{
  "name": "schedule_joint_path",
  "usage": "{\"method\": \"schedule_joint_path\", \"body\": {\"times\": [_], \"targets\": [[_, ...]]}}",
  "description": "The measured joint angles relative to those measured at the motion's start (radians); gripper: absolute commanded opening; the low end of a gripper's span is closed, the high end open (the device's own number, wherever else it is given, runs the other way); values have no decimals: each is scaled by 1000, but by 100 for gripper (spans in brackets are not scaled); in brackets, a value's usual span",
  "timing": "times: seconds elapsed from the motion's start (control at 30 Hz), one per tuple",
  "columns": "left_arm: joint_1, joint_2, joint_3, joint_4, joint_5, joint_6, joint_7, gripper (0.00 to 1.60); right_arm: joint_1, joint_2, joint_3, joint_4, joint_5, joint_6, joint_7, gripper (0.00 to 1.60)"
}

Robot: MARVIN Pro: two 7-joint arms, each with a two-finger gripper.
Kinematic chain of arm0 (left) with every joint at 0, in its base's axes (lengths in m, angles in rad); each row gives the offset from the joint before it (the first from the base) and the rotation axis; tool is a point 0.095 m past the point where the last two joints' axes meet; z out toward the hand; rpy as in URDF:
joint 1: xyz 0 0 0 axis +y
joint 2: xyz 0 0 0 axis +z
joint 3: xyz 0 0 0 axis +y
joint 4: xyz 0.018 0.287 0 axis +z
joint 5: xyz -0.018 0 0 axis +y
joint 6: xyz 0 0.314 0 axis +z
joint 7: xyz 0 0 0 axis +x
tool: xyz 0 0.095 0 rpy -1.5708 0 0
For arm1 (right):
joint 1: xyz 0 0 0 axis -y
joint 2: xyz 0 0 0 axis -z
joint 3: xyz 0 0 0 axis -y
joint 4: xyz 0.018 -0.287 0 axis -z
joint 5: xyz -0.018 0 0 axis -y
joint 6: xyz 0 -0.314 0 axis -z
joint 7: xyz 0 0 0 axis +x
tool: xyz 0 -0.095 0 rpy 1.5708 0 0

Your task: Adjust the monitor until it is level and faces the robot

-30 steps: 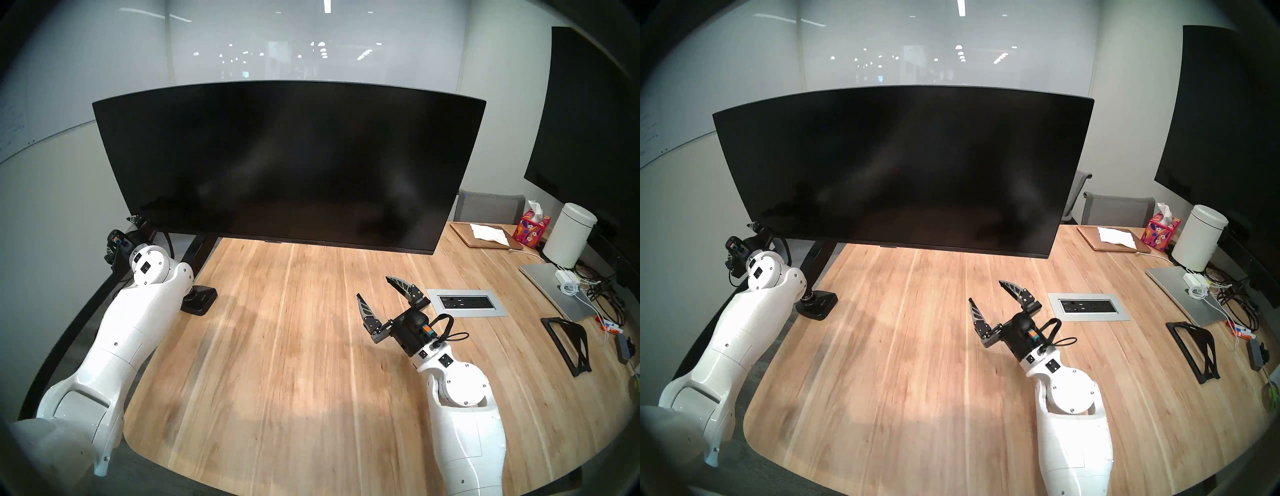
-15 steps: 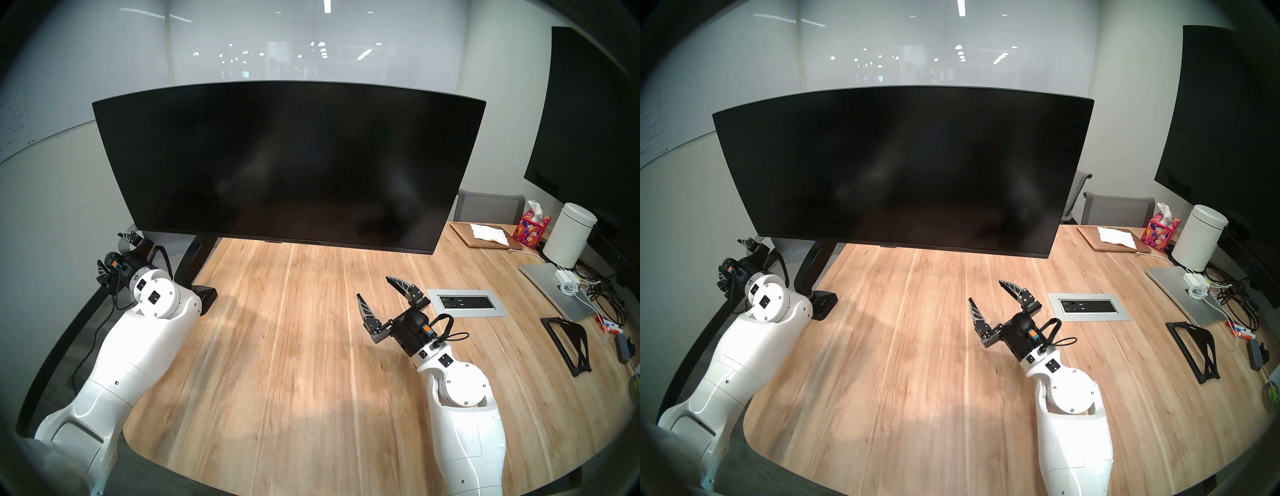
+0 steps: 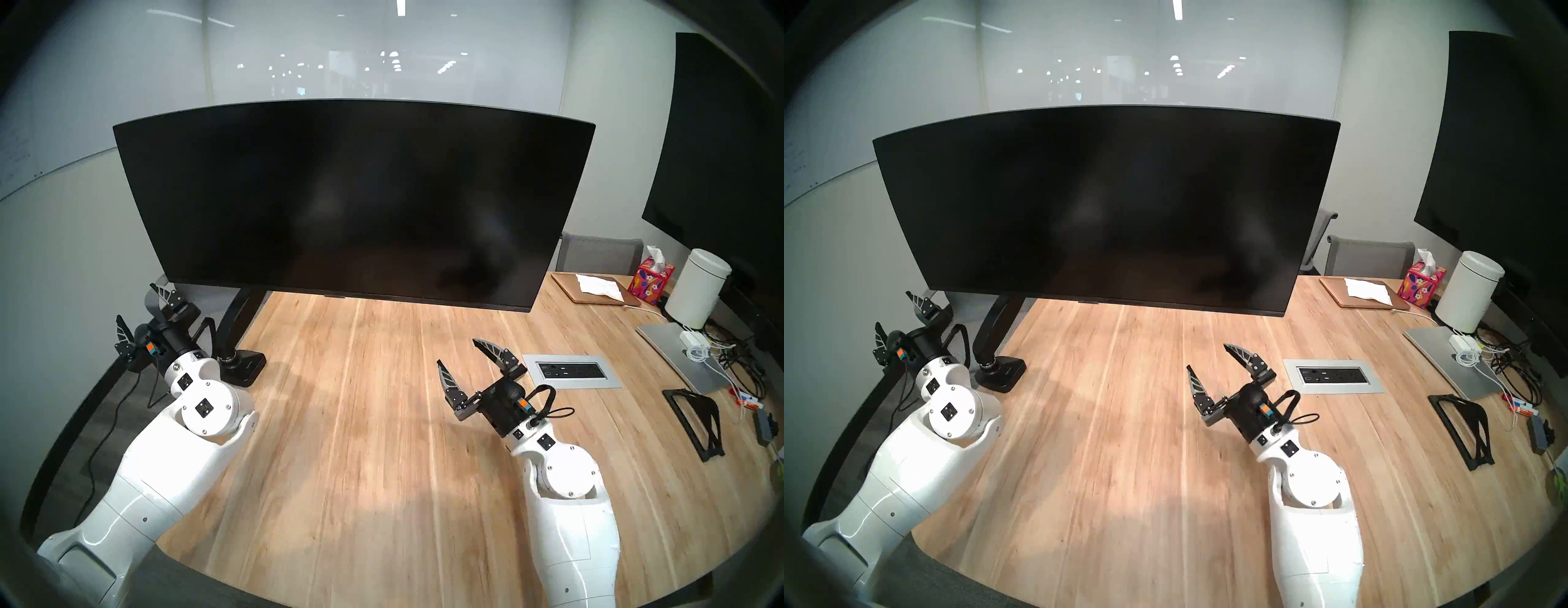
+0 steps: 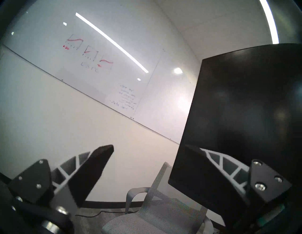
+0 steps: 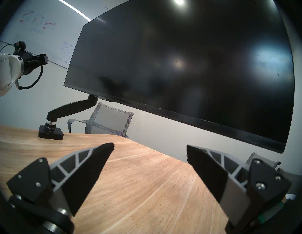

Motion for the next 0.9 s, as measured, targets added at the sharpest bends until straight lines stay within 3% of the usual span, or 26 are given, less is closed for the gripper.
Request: {"method": "schedule_joint_path", "body": {"times": [0.5, 0.9], "targets": [[125, 22, 64, -45, 151, -72, -72, 160, 0, 0, 0, -1, 0, 0, 0, 160], [171, -6, 65, -102, 235, -143, -147, 160, 0, 0, 0, -1, 0, 0, 0, 160]]}}
